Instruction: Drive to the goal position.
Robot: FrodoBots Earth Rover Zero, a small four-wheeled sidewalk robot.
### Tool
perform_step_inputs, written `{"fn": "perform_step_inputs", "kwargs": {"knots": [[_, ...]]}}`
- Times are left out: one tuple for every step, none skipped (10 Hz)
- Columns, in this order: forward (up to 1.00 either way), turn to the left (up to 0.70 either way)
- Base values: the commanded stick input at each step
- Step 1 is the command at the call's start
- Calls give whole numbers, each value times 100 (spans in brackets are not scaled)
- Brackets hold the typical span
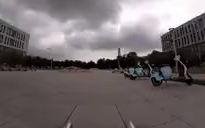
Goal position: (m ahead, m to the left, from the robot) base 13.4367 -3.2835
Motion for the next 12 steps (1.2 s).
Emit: {"fn": "perform_step_inputs", "kwargs": {"knots": [[50, 1], [50, 1], [50, 1], [50, 1], [50, 1], [50, 1], [50, 1], [50, 1], [50, 1], [50, 1], [50, 1], [50, 26]]}}
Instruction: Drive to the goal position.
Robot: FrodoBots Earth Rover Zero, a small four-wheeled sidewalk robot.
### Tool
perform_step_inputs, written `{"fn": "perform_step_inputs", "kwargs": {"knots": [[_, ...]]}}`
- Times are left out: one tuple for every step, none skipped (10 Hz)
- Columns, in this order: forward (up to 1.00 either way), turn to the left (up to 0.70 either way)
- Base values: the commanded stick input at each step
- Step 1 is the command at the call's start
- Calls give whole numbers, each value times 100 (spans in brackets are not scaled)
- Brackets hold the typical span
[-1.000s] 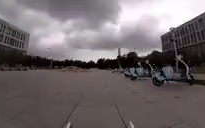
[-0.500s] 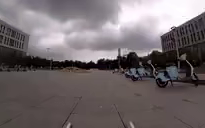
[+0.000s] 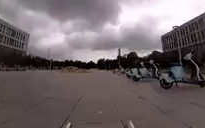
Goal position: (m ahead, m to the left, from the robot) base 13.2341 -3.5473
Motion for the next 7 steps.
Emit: {"fn": "perform_step_inputs", "kwargs": {"knots": [[50, 26], [50, 26], [50, 12], [50, 1], [50, 1], [50, 1], [50, 1]]}}
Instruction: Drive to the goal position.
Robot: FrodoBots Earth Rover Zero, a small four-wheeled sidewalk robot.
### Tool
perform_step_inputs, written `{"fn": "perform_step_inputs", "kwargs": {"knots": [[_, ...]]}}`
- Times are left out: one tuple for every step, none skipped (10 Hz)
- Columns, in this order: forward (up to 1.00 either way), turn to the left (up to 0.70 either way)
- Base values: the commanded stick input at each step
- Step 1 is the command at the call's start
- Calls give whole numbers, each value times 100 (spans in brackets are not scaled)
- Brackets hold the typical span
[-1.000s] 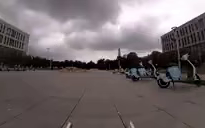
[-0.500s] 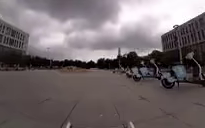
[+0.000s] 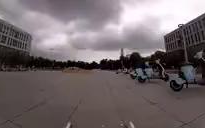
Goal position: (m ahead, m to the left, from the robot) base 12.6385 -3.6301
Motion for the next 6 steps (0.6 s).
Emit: {"fn": "perform_step_inputs", "kwargs": {"knots": [[50, 1], [50, 1], [50, 1], [50, 1], [50, 1], [50, 1]]}}
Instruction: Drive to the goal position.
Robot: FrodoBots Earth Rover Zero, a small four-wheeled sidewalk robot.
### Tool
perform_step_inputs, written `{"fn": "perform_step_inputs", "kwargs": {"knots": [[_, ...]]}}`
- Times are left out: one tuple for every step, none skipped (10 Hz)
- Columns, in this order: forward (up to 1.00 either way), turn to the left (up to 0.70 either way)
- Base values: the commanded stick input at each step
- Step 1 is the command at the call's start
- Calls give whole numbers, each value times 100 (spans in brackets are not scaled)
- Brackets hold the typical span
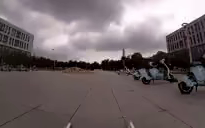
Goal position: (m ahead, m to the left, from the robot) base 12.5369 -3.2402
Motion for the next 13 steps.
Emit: {"fn": "perform_step_inputs", "kwargs": {"knots": [[50, 1], [50, 1], [50, 1], [50, 1], [50, 1], [50, 1], [50, 1], [50, 1], [50, 1], [50, 1], [50, 1], [50, 1], [50, 1]]}}
